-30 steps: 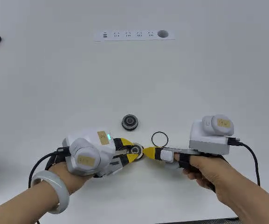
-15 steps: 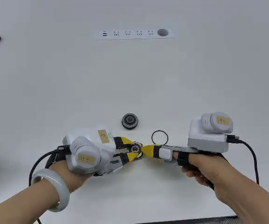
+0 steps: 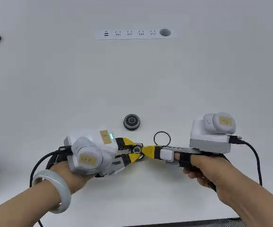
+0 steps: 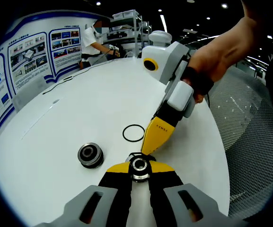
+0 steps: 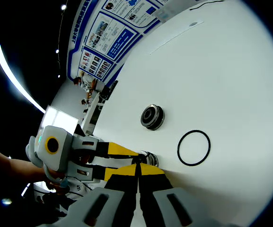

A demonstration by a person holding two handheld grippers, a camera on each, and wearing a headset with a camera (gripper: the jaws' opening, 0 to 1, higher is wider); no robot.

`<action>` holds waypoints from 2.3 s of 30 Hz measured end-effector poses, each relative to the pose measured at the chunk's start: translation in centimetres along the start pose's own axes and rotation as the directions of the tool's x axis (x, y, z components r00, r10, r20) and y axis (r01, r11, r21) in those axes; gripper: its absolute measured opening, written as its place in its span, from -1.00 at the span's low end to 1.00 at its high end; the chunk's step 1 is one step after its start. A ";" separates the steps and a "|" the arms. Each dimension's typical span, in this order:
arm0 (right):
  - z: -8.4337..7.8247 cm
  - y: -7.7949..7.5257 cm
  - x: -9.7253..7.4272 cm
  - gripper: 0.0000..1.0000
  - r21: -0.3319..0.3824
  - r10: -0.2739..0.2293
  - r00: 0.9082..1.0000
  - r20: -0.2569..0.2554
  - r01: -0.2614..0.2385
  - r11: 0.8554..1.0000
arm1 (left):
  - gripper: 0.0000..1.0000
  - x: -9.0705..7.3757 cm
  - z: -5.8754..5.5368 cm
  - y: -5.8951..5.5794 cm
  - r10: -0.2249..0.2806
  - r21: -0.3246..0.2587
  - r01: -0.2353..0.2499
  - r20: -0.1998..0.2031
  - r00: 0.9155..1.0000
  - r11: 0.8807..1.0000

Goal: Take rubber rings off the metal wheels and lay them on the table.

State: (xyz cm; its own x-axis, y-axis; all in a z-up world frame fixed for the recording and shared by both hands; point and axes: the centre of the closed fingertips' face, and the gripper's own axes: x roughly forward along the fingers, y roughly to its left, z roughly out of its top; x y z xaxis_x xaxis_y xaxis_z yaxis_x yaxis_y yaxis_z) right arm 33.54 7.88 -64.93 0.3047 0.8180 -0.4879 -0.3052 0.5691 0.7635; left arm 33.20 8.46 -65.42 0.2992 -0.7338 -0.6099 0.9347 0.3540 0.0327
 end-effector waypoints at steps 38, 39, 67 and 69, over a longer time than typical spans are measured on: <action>0.2 0.4 -0.1 -0.97 0.008 0.015 1.000 0.013 -0.015 1.000 | -0.70 0.0 0.3 0.0 -0.001 0.020 0.001 0.010 1.000 1.000; 0.2 0.4 -0.1 -0.97 0.009 0.014 1.000 0.013 -0.015 1.000 | -0.68 0.0 0.4 0.0 -0.001 0.014 0.001 0.014 1.000 1.000; 0.1 0.9 -0.2 -0.96 0.010 0.026 1.000 0.014 -0.026 1.000 | -0.22 -1.0 -0.4 0.2 0.026 -0.020 -0.025 0.027 0.999 0.999; 0.1 1.1 -0.2 -0.96 0.008 0.029 0.999 0.016 -0.029 1.000 | -0.21 -1.1 -0.6 0.3 0.028 -0.024 -0.027 0.025 0.999 0.999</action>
State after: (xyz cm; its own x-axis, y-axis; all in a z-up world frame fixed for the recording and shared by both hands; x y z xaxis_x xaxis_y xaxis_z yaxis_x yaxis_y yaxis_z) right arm 33.19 8.33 -63.95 0.3101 0.8328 -0.4585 -0.3066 0.5441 0.7810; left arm 33.00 9.70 -65.22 0.3297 -0.7382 -0.5885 0.9213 0.3876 0.0299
